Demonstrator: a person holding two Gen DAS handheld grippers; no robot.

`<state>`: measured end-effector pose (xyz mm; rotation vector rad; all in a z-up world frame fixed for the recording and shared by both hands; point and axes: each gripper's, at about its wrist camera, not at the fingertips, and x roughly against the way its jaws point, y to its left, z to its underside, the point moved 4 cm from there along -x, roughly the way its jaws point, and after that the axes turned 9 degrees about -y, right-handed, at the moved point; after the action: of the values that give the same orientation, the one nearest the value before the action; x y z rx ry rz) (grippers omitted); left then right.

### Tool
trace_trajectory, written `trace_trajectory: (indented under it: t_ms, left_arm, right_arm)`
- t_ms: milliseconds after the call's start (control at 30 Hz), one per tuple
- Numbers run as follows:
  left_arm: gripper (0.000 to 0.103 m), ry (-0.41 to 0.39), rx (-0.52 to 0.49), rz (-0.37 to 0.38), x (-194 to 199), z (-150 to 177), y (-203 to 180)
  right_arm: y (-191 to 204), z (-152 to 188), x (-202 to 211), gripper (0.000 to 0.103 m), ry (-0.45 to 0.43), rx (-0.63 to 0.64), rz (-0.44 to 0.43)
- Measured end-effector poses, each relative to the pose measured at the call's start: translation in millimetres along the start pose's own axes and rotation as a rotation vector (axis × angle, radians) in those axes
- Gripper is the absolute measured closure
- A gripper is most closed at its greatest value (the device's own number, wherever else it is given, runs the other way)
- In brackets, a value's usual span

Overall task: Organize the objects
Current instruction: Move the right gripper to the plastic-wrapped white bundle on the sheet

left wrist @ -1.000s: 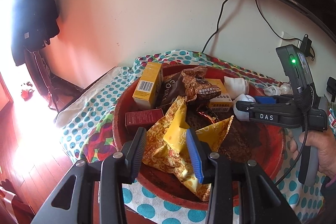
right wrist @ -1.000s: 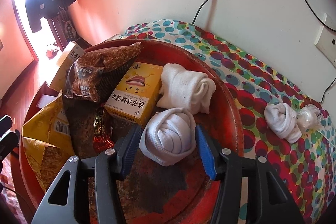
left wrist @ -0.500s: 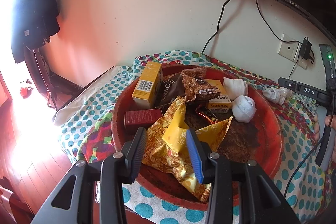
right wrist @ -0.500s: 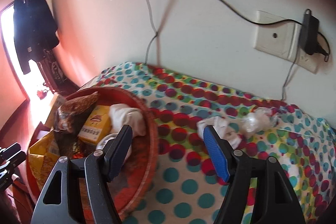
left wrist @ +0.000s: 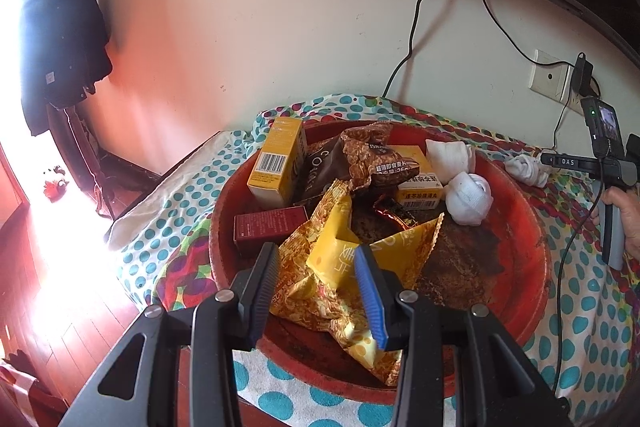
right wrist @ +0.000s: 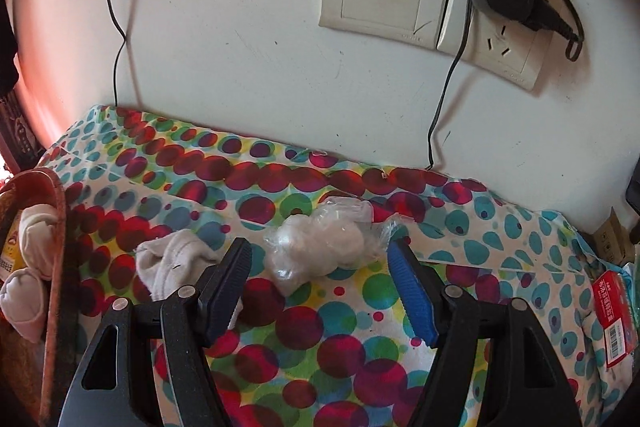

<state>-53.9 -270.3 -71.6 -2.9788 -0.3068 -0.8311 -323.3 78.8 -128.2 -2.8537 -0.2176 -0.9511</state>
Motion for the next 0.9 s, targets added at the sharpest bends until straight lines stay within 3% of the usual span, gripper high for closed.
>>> trace_trajectory:
  t_ms: [167,567,733,900]
  left_arm:
    - [0.063,-0.013,-0.048,0.021,1,0,-11]
    - [0.063,-0.017,-0.075,0.0,2,-4,-25]
    - [0.063,-0.031,-0.098,0.013,5,-16,-47]
    - [0.063,-0.01,-0.099,0.115,1,-29,-90]
  right_arm:
    - [-2,6,-18,0.036,0.019,-0.007,-0.023]
    - [-4,14,-32,0.066,0.055,-0.016,-0.085]
    - [-7,17,-27,0.068,0.047,0.003,-0.091]
    - [-20,22,-13,0.068,0.038,-0.001,-0.102]
